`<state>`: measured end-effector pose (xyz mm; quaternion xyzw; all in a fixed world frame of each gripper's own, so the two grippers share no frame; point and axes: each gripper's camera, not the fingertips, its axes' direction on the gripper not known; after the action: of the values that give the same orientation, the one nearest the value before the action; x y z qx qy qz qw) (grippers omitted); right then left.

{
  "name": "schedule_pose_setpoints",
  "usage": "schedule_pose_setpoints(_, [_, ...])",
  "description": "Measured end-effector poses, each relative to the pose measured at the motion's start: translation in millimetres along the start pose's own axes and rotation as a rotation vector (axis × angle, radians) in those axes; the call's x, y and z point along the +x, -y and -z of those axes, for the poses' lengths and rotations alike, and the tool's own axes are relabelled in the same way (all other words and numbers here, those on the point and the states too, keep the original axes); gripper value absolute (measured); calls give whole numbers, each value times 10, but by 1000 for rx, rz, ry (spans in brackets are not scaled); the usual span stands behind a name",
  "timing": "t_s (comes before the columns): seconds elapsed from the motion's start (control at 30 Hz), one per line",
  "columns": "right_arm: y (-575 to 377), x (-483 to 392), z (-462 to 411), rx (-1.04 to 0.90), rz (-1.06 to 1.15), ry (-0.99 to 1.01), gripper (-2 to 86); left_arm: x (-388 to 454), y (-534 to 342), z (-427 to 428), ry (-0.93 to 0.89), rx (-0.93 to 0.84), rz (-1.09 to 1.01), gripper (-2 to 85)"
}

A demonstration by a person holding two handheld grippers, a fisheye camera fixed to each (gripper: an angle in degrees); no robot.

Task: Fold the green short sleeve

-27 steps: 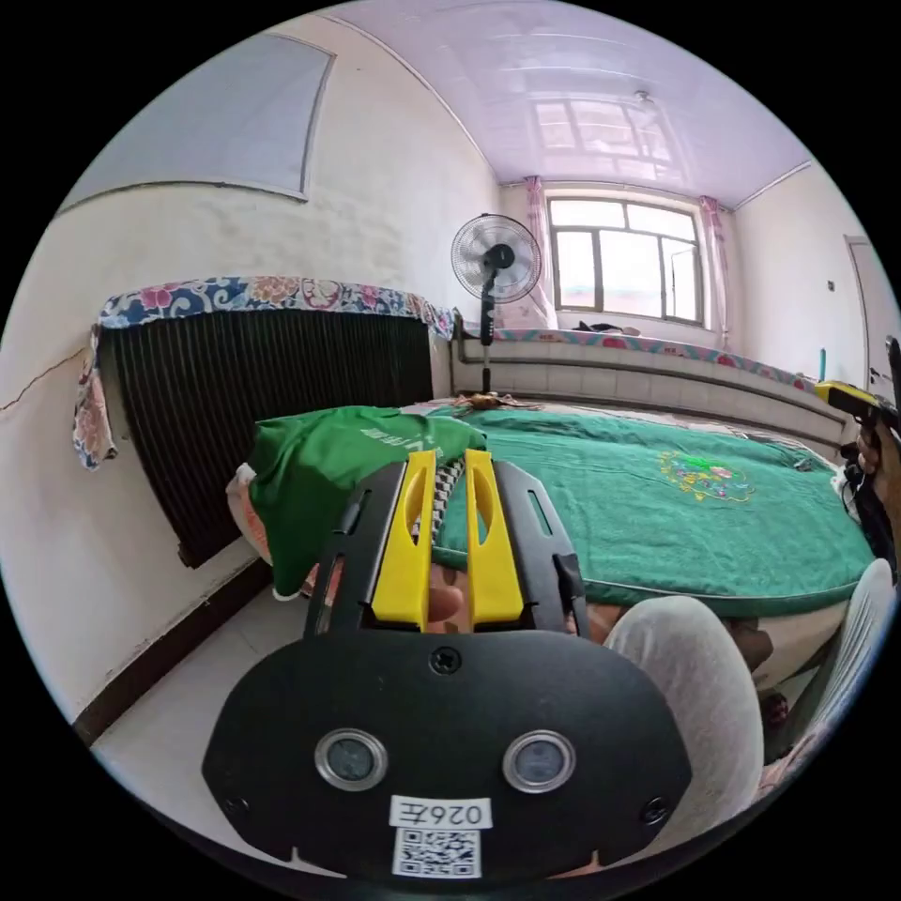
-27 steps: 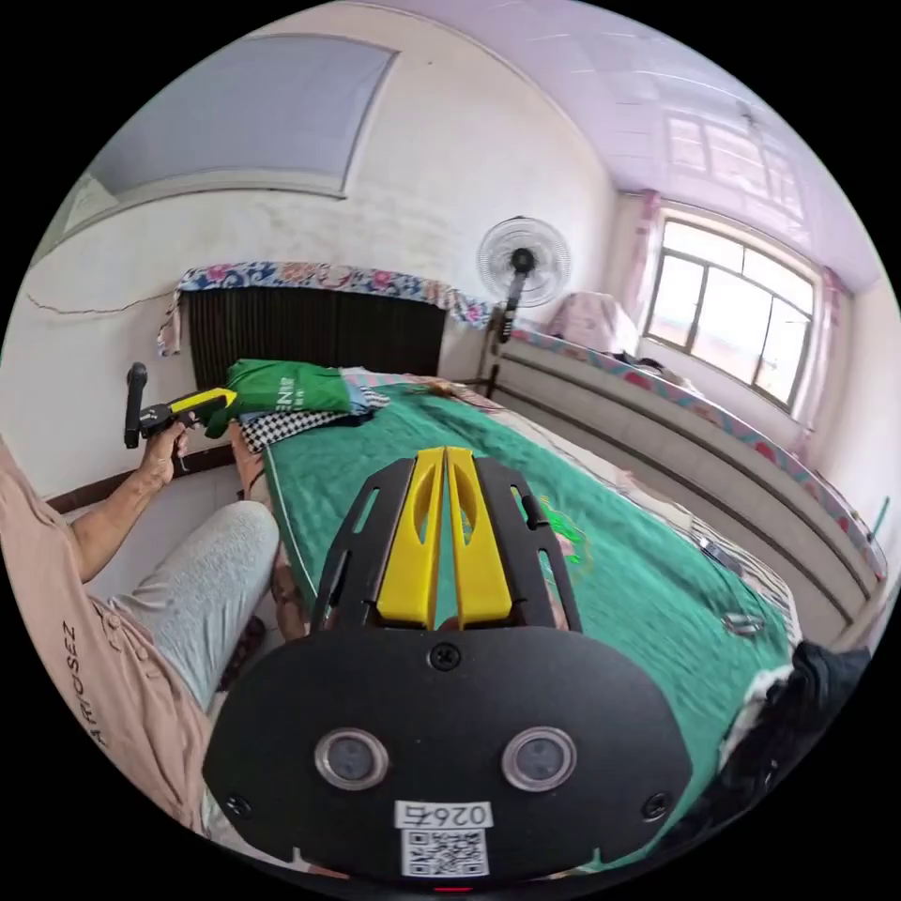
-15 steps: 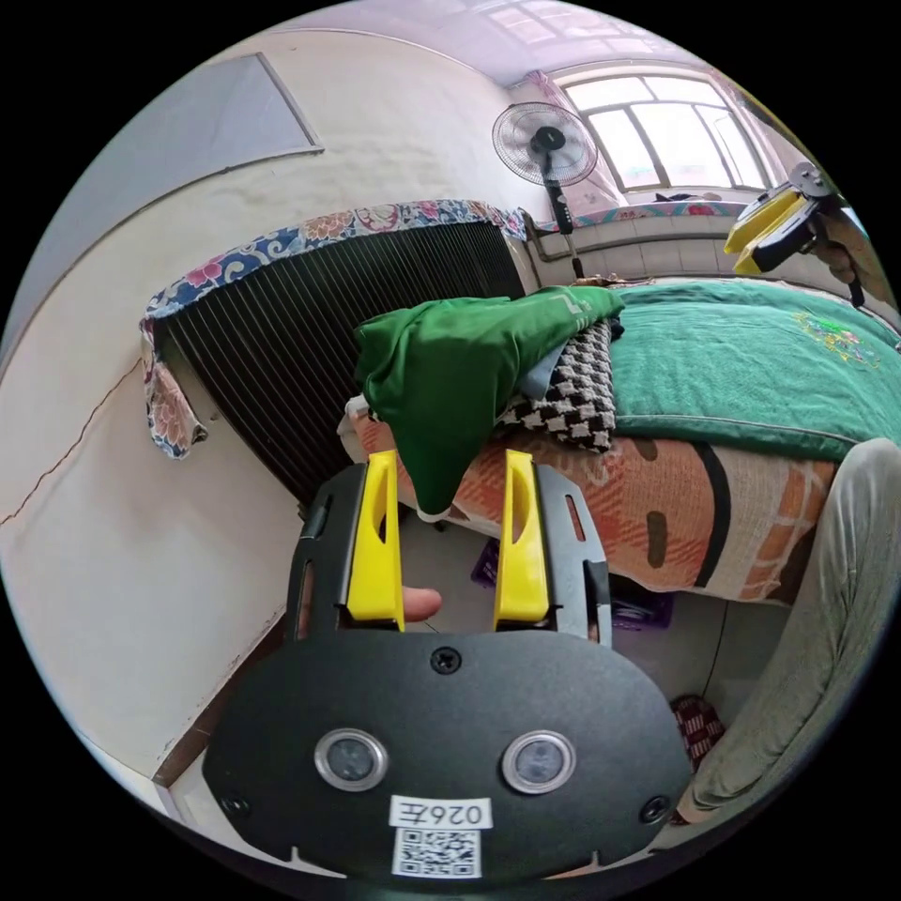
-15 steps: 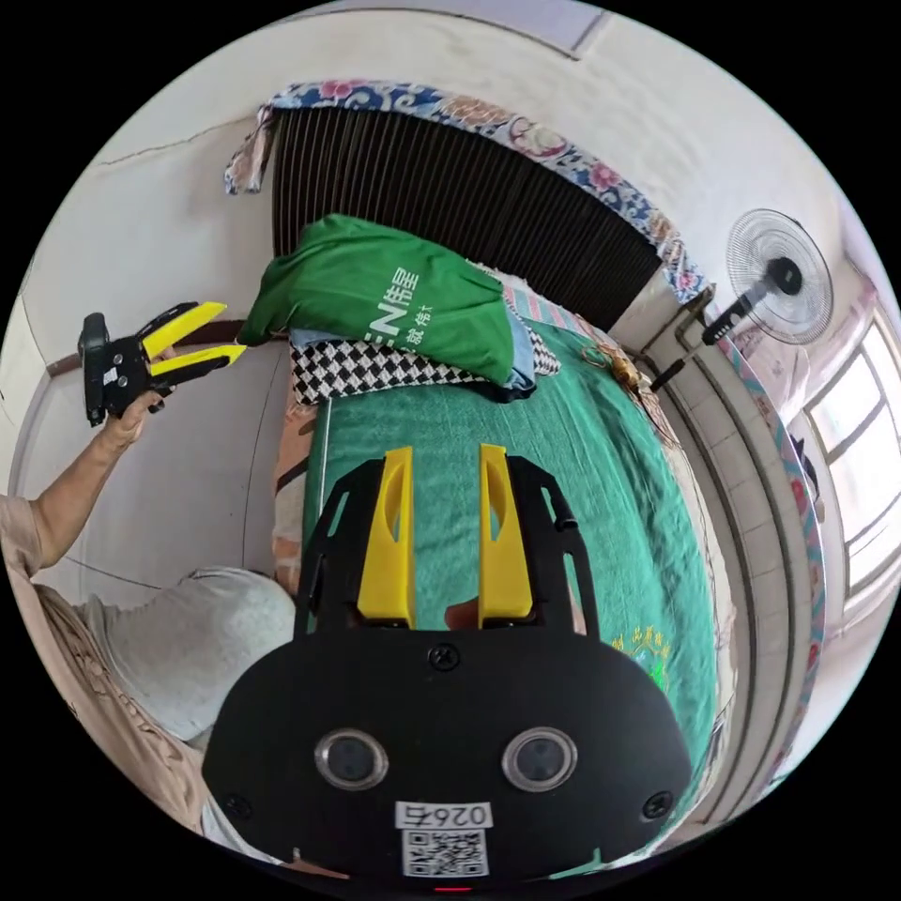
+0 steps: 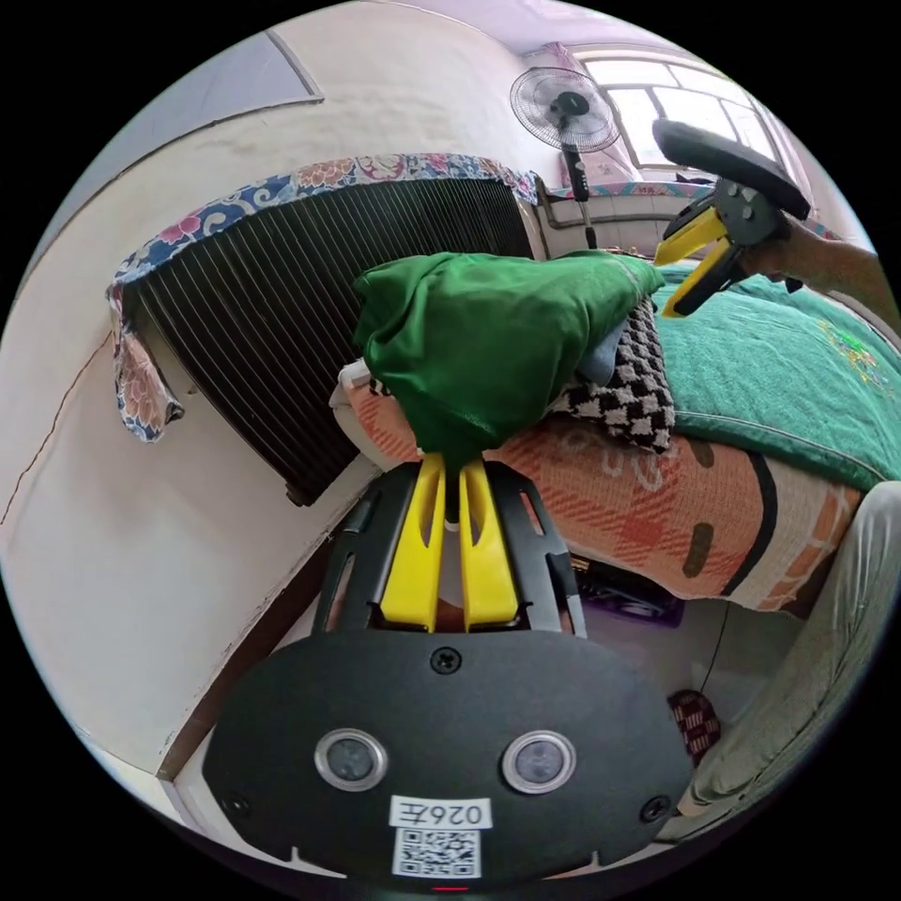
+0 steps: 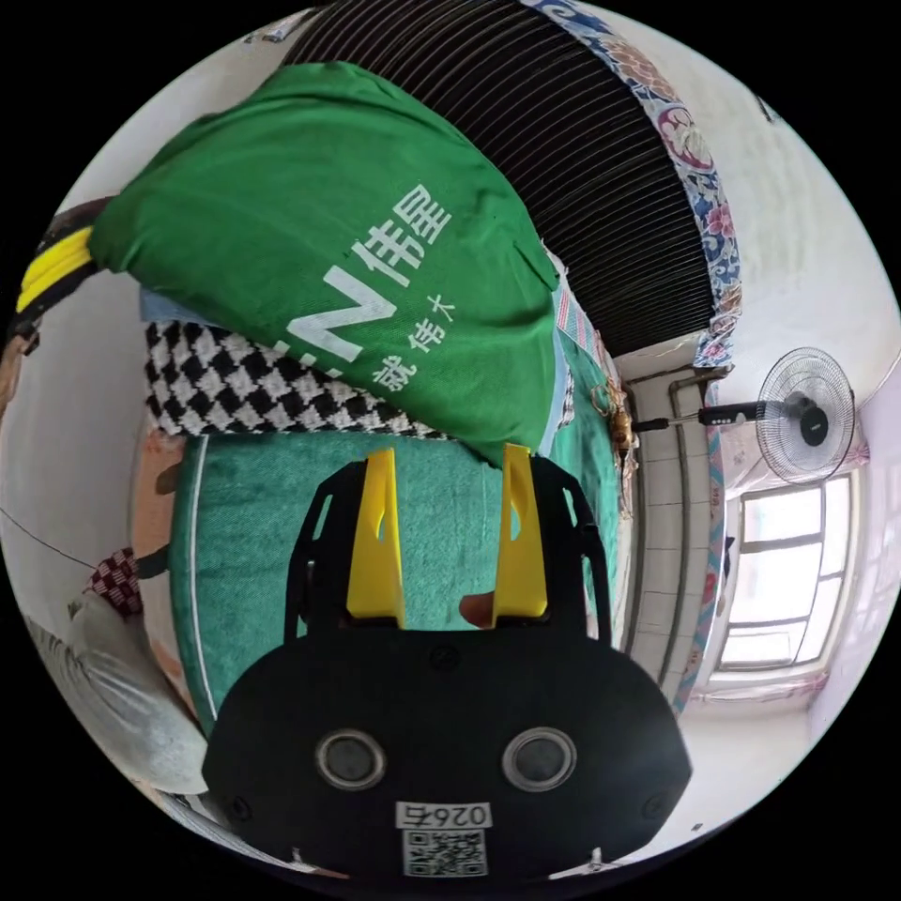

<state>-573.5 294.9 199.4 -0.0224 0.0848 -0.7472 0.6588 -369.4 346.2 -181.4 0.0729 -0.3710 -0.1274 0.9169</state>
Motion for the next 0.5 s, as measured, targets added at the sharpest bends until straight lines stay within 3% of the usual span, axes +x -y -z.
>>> schedule_pose_setpoints(0.17, [144,126,53,52,-62,-53,41,-396,4,121,-78,51,27,-1])
schedule_pose_setpoints(0.5, [201,274,-4,68,-31,24,76,-1042,148,542,-183,220,98,-4])
